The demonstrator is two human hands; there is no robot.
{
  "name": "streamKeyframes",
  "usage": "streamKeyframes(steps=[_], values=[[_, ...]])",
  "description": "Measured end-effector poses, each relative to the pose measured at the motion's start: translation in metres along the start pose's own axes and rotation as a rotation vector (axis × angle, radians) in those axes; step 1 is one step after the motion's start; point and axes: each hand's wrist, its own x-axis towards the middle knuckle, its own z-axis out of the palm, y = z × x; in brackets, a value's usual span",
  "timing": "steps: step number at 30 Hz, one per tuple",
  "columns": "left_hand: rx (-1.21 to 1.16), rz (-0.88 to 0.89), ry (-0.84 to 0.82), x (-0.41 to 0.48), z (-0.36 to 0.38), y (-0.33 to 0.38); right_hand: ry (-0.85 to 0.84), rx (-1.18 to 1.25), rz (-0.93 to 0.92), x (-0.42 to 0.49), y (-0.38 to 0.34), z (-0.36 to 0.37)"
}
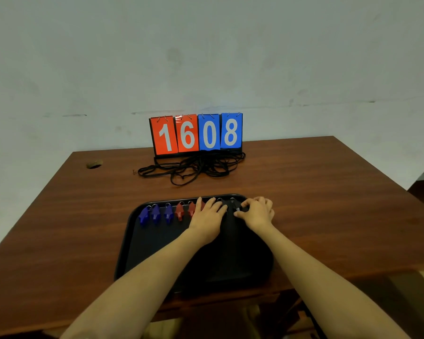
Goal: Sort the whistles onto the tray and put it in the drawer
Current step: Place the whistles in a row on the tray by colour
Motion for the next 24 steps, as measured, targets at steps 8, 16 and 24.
streamKeyframes(steps=[8, 16, 24], values=[[-0.027, 0.004, -0.008, -0.001, -0.002, 0.002, -0.024, 0.0, -0.006, 0.007, -0.002, 0.004], [-0.03, -0.01, -0.008, -0.003, -0.011, 0.003, -0.002, -0.081, -0.068, 0.001, -0.006, -0.002], [0.002, -0.072, 0.103, -0.007, -0.031, -0.026, 0.051, -0.188, -0.287, 0.005, -0.034, -0.013]])
